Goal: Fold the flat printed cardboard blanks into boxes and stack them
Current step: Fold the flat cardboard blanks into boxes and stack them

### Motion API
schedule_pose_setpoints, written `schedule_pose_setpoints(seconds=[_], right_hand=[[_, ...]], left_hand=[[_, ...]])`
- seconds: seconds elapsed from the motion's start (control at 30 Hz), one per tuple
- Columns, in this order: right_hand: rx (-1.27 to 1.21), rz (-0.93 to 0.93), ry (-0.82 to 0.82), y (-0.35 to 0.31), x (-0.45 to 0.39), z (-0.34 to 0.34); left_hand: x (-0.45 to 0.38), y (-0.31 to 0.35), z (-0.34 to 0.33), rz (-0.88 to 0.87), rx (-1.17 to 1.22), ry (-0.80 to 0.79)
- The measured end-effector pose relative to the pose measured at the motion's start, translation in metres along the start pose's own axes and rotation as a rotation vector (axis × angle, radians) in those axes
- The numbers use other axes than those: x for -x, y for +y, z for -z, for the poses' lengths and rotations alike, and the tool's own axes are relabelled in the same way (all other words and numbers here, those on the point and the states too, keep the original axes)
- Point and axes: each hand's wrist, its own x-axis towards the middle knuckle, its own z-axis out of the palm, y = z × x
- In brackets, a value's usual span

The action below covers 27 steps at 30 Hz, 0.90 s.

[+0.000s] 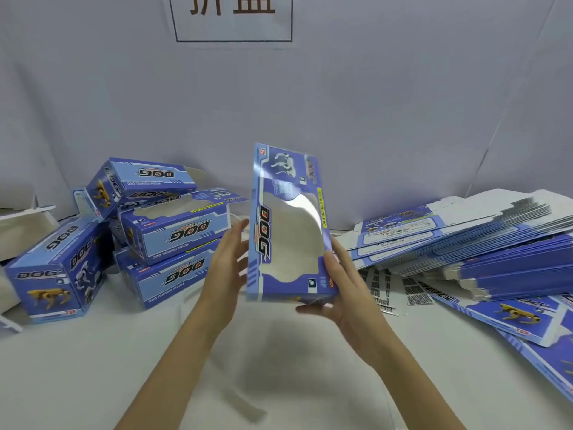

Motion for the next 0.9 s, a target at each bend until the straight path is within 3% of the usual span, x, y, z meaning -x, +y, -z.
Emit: schedule_pose_setpoints(seconds=[0.1, 0.17, 0.23, 0.4, 0.5, 0.57, 0.7, 0.83, 0.9], right_hand=[[0.202, 0.116, 0.108, 0.005, -0.001, 0.008], [0.257, 0.107, 0.081, 0.009, -0.002, 0.011], [0.245, 0.115, 0.078, 0.009, -0.002, 0.010], [-0.153, 0.195, 0.306, 0.006, -0.016, -0.012], [-0.324, 0.265, 0.346, -0.024, -0.044, -0.052], [-0.295, 0.287, 0.295, -0.051, -0.069, -0.084], [0.406, 0.220, -0.141, -0.084, -0.108, -0.122], [1.037, 0.128, -0.102, -0.068, -0.122, -0.097], [1.388, 0.066, -0.159, -0.044, -0.118, -0.064]], left_hand=[[-0.005, -0.003, -0.002, 0.054, -0.064, -0.075], [-0.007, -0.015, -0.004, -0.030, -0.207, -0.041], [-0.008, -0.021, -0.005, -0.091, -0.183, 0.007], [-0.011, -0.019, 0.005, 0.022, 0.123, 0.087], [-0.014, -0.026, 0.010, 0.055, 0.025, 0.139], [-0.013, -0.029, 0.011, 0.079, -0.024, 0.106], [-0.012, -0.031, 0.013, 0.039, -0.072, 0.043], [-0.014, -0.034, 0.016, 0.039, -0.115, 0.097], [-0.016, -0.035, 0.016, 0.050, -0.149, 0.137]])
